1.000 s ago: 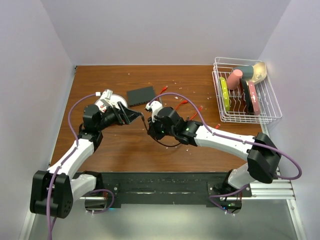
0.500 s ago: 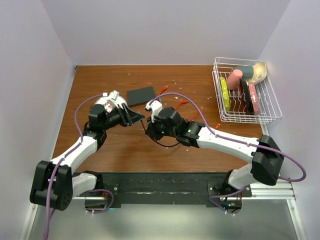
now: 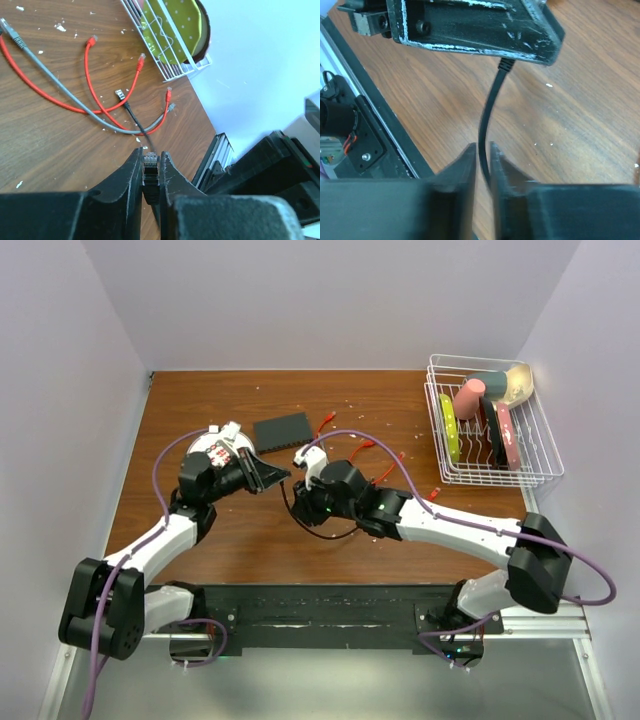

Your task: Insert the plug into the switch port

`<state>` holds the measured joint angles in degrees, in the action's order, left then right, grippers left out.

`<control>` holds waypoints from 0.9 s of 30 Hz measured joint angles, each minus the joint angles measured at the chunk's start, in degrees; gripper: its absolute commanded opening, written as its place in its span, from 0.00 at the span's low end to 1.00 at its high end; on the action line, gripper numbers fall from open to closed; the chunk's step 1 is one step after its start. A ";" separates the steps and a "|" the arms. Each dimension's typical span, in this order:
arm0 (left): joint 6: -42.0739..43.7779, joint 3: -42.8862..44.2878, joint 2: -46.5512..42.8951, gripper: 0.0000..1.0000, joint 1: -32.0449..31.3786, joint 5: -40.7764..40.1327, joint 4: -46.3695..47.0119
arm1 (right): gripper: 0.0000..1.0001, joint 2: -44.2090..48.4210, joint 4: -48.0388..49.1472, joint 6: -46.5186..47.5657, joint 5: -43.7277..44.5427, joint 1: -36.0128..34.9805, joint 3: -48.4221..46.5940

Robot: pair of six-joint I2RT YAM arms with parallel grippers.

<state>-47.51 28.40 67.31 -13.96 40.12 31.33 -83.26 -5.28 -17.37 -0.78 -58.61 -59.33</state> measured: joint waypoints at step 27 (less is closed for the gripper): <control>-8.90 -9.35 -15.91 0.00 -0.11 9.44 37.29 | 0.53 12.52 30.03 -12.81 -22.47 5.84 10.60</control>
<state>-56.40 19.05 51.40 -14.06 49.56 68.62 -70.74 24.75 -30.17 -23.24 -52.77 -48.73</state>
